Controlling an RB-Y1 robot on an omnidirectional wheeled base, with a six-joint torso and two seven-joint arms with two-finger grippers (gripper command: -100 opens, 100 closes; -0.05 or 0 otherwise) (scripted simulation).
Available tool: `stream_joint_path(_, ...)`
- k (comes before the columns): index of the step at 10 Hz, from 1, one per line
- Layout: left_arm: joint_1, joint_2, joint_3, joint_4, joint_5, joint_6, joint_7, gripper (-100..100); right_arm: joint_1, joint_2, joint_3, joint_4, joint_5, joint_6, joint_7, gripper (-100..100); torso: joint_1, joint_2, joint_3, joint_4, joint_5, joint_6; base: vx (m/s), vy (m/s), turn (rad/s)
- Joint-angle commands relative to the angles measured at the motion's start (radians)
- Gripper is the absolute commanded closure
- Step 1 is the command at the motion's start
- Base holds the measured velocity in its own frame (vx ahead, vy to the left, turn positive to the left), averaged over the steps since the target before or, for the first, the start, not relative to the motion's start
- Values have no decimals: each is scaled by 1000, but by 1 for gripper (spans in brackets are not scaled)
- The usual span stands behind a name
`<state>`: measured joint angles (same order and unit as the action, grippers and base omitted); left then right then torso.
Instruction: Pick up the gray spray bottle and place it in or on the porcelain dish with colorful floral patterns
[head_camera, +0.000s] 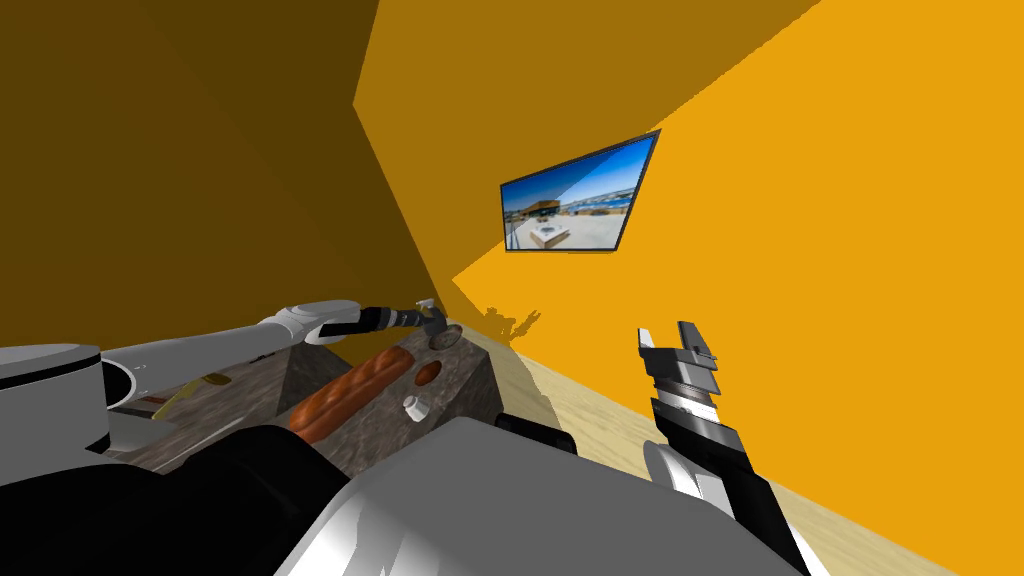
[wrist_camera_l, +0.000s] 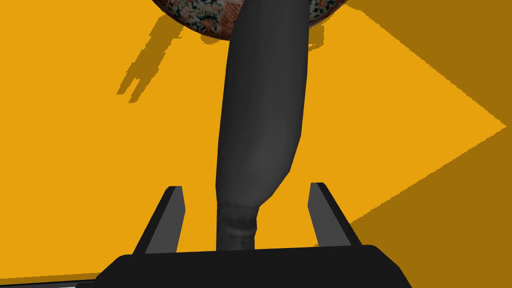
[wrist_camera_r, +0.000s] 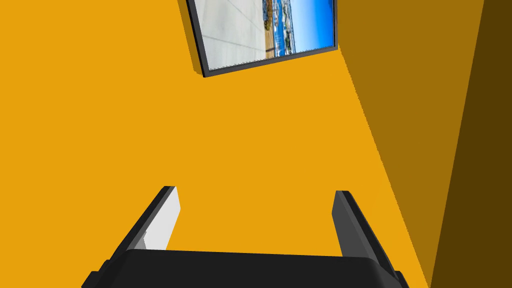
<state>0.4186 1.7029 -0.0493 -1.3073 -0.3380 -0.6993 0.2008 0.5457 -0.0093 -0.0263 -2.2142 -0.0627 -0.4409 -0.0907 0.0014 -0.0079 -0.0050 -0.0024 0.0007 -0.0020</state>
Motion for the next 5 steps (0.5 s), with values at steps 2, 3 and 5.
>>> stream_joint_path(2, 0, 0, 0, 0, 0, 0, 0, -100, 0, 0, 0, 0, 0, 0, 0, 0, 0, 2, 1, 1, 0, 0, 4, 0, -1)
stream_joint_path(3, 0, 0, 0, 0, 0, 0, 0, -100, 0, 0, 0, 0, 0, 0, 0, 0, 0, 3, 2, 1, 0, 0, 0, 0, 0)
stream_joint_path(5, 0, 0, 0, 0, 0, 0, 0, 0, 0, 0, 0, 0, 0, 0, 0, 0, 0, 3, 2, 1, 0, 0, 0, 0, 0)
